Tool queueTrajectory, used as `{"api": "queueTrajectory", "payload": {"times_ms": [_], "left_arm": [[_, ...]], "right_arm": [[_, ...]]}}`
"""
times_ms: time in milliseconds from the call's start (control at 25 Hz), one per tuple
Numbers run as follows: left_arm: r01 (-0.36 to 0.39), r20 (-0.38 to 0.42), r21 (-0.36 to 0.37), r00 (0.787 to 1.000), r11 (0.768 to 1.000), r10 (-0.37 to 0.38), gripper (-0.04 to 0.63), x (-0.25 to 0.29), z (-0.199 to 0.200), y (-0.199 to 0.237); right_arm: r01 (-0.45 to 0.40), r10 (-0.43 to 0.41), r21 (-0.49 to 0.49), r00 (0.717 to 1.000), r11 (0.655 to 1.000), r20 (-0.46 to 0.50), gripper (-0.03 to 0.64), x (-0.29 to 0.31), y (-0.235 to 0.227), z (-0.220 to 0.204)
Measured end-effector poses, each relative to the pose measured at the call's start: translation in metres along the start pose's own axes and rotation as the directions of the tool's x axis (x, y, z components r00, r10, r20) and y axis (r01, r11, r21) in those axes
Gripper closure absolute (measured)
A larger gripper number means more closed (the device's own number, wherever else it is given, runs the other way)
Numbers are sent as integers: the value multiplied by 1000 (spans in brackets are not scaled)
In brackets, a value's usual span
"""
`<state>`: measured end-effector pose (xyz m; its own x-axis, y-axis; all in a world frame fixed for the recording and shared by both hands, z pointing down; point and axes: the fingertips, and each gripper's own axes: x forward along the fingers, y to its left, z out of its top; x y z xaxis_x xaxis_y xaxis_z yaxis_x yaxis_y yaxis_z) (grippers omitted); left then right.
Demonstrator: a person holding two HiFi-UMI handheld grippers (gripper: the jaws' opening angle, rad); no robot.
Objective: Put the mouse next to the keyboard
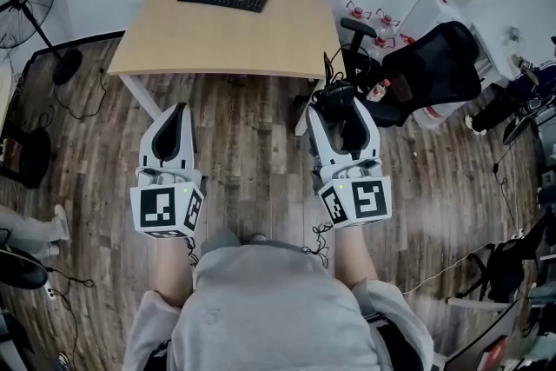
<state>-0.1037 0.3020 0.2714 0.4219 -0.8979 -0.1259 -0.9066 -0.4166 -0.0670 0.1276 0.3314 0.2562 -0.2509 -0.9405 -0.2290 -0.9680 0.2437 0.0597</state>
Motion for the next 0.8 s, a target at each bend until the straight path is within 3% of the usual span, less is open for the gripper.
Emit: {"api": "queueTrajectory", "payload": {"times_ms": [360,800], "left_arm": [[-4,-4,-7,1000,1000,4,585,25,-8,12],[28,6,-16,1000,999,-28,585,108,-20,60]], "right_arm": [[20,-20,-24,1000,1000,-1,357,24,-12,-10],[31,-31,4,999,1000,13,357,110,-22,-29]]}}
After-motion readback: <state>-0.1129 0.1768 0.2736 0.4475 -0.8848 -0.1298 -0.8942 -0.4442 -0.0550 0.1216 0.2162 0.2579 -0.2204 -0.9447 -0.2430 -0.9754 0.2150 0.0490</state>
